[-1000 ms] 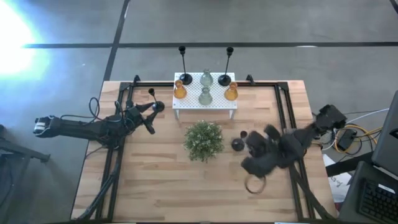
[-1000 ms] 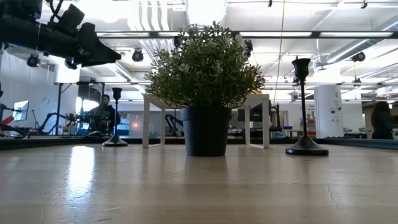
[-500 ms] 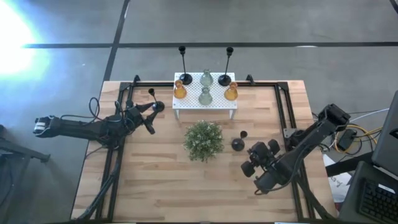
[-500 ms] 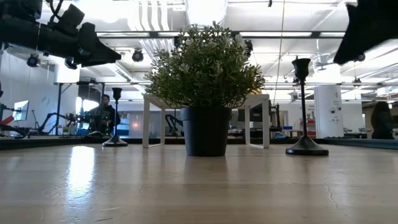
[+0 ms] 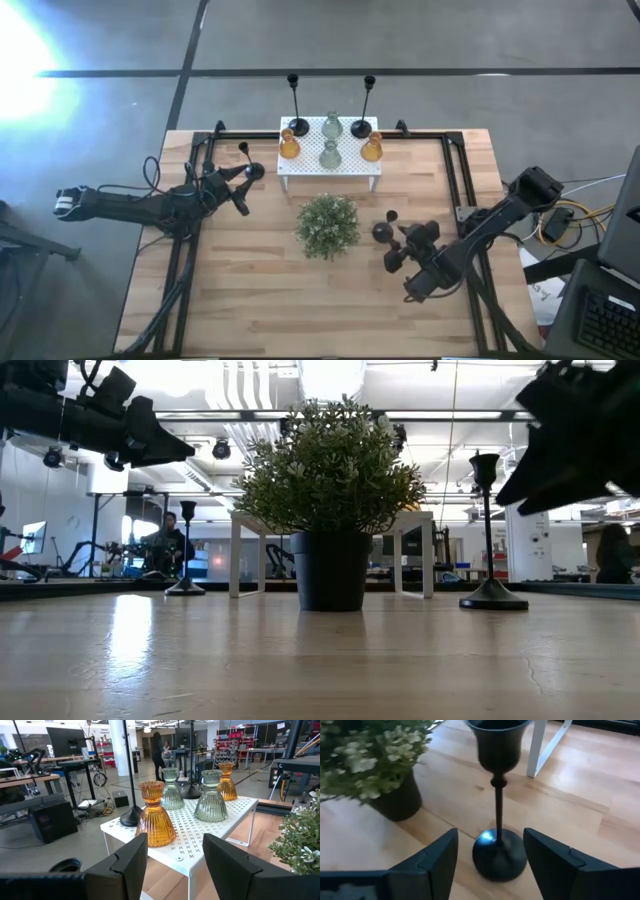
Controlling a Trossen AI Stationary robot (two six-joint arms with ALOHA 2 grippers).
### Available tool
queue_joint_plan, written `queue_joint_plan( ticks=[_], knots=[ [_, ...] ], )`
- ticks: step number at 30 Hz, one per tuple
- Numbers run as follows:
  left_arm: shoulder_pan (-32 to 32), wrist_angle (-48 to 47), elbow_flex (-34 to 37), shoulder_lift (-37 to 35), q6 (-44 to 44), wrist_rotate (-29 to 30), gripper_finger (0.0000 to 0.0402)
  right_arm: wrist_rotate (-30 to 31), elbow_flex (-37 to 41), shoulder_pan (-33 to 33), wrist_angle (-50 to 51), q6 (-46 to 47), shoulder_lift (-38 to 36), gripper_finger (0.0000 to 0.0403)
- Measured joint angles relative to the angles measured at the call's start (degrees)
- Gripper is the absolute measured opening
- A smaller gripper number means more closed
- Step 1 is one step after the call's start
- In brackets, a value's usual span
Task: Pick & Place candle stick holders
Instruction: Put the bottom right black candle holder on the shelf
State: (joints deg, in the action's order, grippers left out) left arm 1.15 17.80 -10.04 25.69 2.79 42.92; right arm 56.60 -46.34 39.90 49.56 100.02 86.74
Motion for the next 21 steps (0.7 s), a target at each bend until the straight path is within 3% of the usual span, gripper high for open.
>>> queue_joint_plan(
  ticks=[9, 21],
  knots=[
    [0.0, 0.0, 0.0, 0.0, 0.0, 0.0, 0.0195, 1.43, 3.22, -4.78, -4.14, -3.15, 0.0, 0.0242],
    [0.02, 0.0, 0.0, 0.0, 0.0, 0.0, 0.0195, 2.06, 5.31, -9.03, -13.28, -11.48, 0.0, 0.0201]
  ],
)
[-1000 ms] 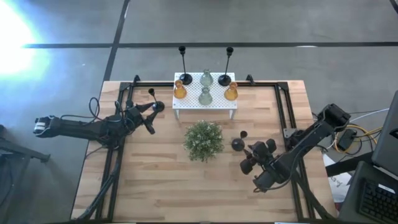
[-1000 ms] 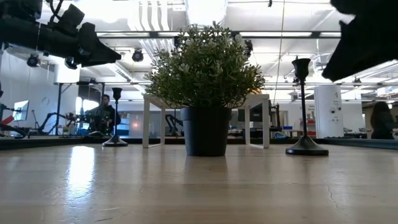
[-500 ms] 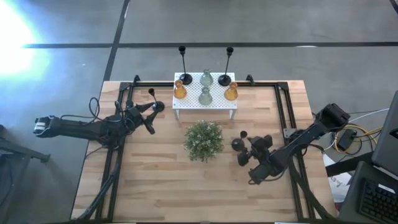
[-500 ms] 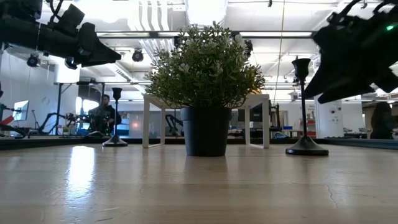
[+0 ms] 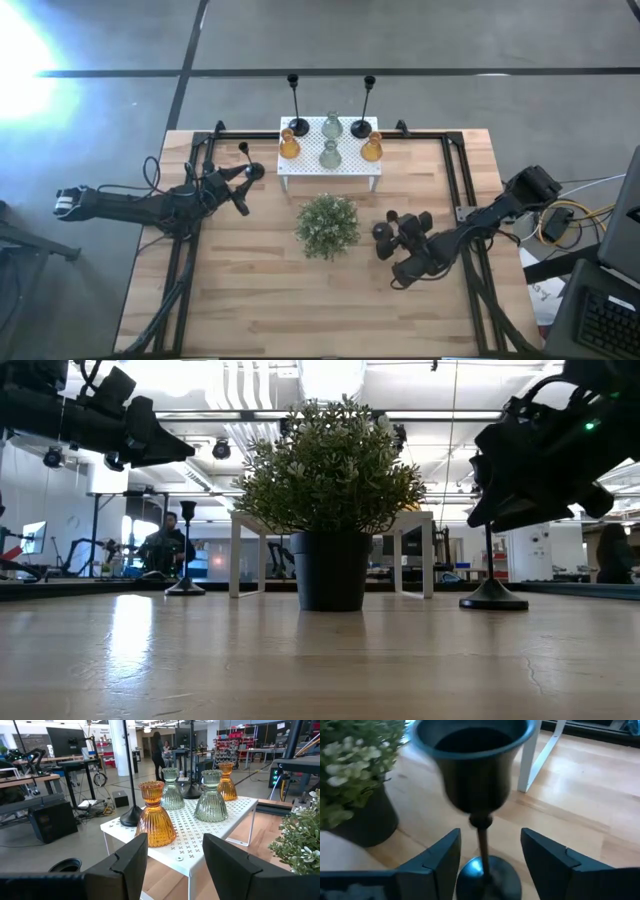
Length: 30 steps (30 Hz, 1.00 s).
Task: Pick & Place candle stick holders
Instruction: Put the bottom right black candle holder on the shelf
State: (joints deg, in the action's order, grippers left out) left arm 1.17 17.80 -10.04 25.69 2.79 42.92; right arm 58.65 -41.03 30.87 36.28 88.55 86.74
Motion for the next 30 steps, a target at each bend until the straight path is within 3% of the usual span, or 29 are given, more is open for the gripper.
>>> queue_joint_plan(
  ticks=[4, 9, 13, 20, 25, 30],
  knots=[
    [-0.02, 0.0, 0.0, 0.0, 0.0, 0.0, 0.0195, 0.0, 0.04, -0.94, 0.08, -0.06, 0.0, 0.0148],
    [-0.02, 0.0, 0.0, 0.0, 0.0, 0.0, 0.0195, -0.25, -1.29, -0.87, 0.37, -3.36, -0.12, 0.0026],
    [-0.01, 0.0, 0.0, 0.0, 0.0, 0.0, 0.0195, -1.84, -5.47, -1.2, 2.35, -11.07, -2.51, 0.0014],
    [0.0, -0.01, 0.0, 0.0, 0.0, 0.0, 0.0195, -1.62, -17.84, -3.8, 14.18, -24.84, -11.01, 0.0011],
    [0.0, -0.02, 0.0, 0.0, 0.0, 0.0, 0.0195, -2.19, -24.2, -6.72, 14.29, -38.01, -15.71, 0.0011],
    [0.0, -0.02, 0.0, 0.0, 0.0, 0.0, 0.0195, -7.04, -29.12, -11.17, 13.91, -47.8, -18.16, 0.001]
  ],
)
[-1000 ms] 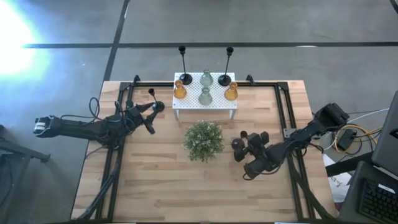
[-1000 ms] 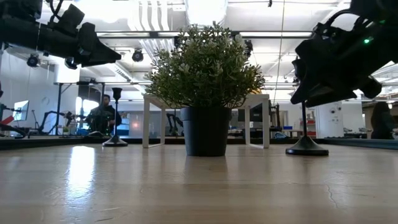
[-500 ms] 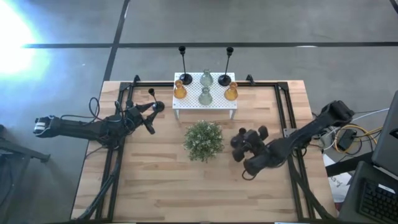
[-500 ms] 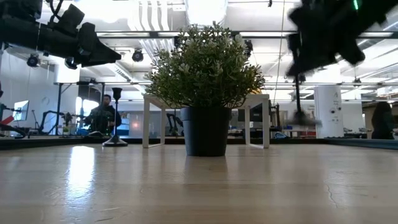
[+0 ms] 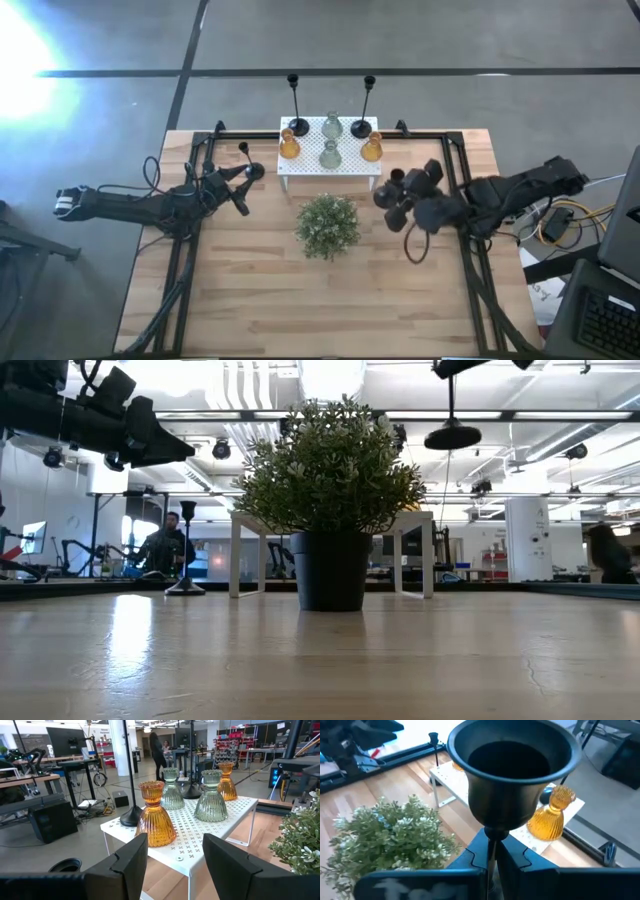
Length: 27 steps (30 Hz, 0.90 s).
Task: Pick & Place candle stick holders
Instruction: Put the bottom right black candle holder on the shelf
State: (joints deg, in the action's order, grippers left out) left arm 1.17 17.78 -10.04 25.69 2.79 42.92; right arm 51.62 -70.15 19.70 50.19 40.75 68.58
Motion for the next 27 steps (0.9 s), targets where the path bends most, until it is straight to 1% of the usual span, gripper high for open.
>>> queue_joint_plan(
  ticks=[4, 8, 12, 17, 21, 27],
  knots=[
    [-0.02, -0.02, 0.0, 0.0, 0.0, 0.0, 0.0195, -6.17, -2.1, -5.3, -0.69, -6.32, -0.05, 0.001],
    [-0.01, -0.06, 0.0, 0.0, 0.0, 0.0, 0.0195, -12.52, -1.84, -11.0, -7.26, -15.44, 0.17, 0.001],
    [0.0, -0.07, 0.0, 0.0, 0.0, 0.0, 0.0195, -20.57, -0.4, -17.51, -14.23, -22.58, 0.15, 0.001],
    [-0.02, -0.07, 0.0, 0.0, 0.0, 0.0, 0.0195, -25.84, 1.59, -23.63, -18.9, -26.61, 0.15, 0.001],
    [-0.02, -0.07, 0.0, 0.0, 0.0, 0.0, 0.0195, -32.18, 4.65, -26.85, -26.19, -28.93, 0.15, 0.001],
    [-0.02, -0.07, 0.0, 0.0, 0.0, 0.0, 0.0195, -35.22, 8.96, -30.41, -29.64, -29.64, 0.91, 0.001]
  ],
)
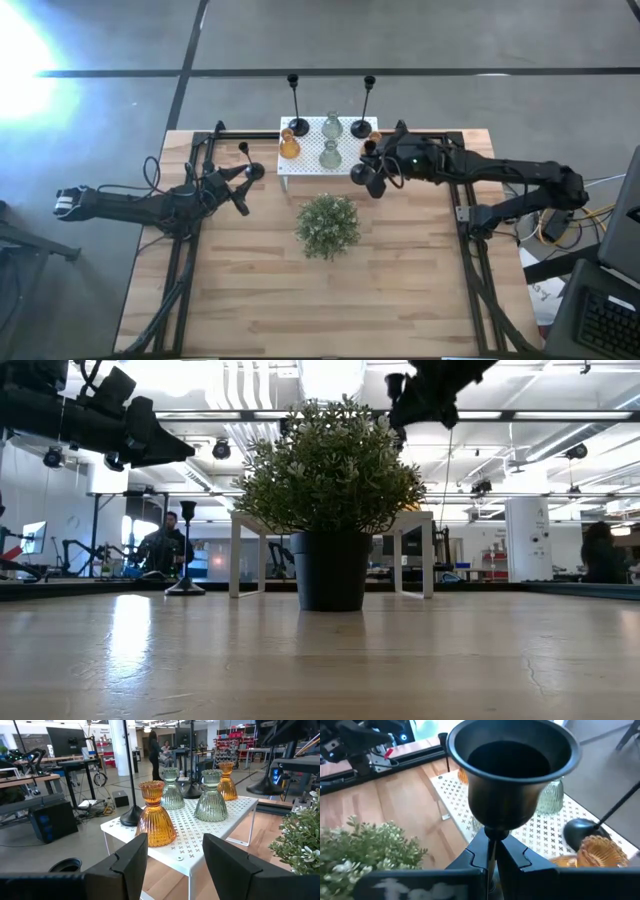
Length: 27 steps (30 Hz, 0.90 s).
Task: Pick & Place candle stick holders
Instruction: Put the bottom right black candle holder on the shelf
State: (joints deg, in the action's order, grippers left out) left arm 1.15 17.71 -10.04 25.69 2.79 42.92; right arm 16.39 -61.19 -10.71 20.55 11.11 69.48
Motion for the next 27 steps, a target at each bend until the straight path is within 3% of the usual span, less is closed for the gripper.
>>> queue_joint_plan(
  ticks=[11, 27],
  knots=[
    [0.02, -0.32, 0.0, 0.0, 0.0, 0.0, 0.0195, -6.8, 2.29, -5.77, -6.26, -2.86, 2.74, 0.0011],
    [0.0, -0.38, 0.0, 0.0, 0.0, 0.0, 0.0195, -12.63, -1.48, -10.44, -6.38, -6.82, 9.39, 0.0011]
  ],
)
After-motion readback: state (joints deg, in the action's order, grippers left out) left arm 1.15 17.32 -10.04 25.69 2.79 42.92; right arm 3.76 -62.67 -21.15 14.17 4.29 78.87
